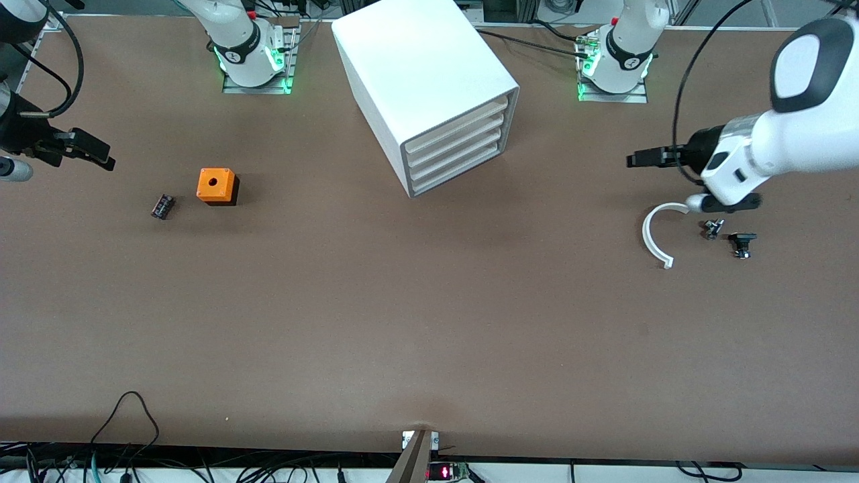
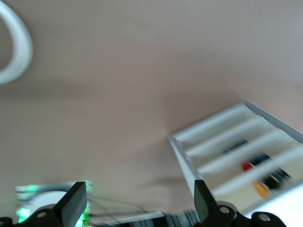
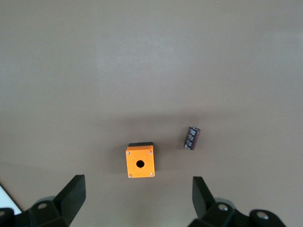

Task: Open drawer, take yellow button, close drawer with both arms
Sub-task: 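Pull the top drawer open with the left gripper while the right gripper approaches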

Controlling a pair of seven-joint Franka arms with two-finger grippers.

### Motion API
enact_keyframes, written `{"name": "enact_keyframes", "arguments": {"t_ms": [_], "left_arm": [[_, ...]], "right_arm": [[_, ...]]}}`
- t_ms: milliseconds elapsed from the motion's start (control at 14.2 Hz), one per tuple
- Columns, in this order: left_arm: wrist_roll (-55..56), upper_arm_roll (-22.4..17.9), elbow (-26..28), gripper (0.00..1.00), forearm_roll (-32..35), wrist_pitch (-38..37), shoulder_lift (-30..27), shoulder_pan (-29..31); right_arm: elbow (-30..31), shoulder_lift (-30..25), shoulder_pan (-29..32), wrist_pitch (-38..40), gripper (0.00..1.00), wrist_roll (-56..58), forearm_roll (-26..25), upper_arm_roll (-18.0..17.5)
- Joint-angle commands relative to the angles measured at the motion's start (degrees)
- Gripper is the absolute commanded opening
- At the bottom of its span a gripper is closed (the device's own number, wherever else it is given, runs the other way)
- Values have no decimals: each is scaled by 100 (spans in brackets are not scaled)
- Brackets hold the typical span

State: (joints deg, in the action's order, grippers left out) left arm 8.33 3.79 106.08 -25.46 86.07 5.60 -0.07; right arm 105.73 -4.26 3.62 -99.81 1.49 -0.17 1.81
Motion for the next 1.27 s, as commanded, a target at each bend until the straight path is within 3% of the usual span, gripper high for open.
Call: {"name": "enact_keyframes", "arguments": {"t_ms": [0,141,281,562,914,984,1055,1125,1195], "left_arm": [[-95,473,254,100,-993,-55,458,-37],[-243,754,587,100,-1932,190,696,-89],[-760,1078,974,100,-2392,620,775,-107],[-1588,1677,1652,100,-2973,1350,899,-107],[-2089,2240,2171,94,-3333,1510,890,-107],[-2151,2293,2276,88,-3447,1518,890,-107],[-2160,2337,2294,71,-3457,1518,882,-107],[-2161,2346,2312,41,-3457,1518,881,-107],[-2195,2346,2312,0,-3457,1510,881,-107]], "right_arm": [[-70,214,-11,-73,100,0,394,-14],[-70,364,-11,-196,100,-8,544,-14],[-61,461,-72,-257,100,0,562,-31],[-70,637,-493,-563,100,53,510,-31],[-359,1023,-1424,-1031,100,317,439,-31],[-473,1137,-1591,-1031,100,326,465,-31],[-596,1303,-1723,-1031,100,326,474,-40],[-658,1418,-1925,-1092,100,308,483,-40],[-816,1550,-2075,-1249,100,352,474,-49]]}}
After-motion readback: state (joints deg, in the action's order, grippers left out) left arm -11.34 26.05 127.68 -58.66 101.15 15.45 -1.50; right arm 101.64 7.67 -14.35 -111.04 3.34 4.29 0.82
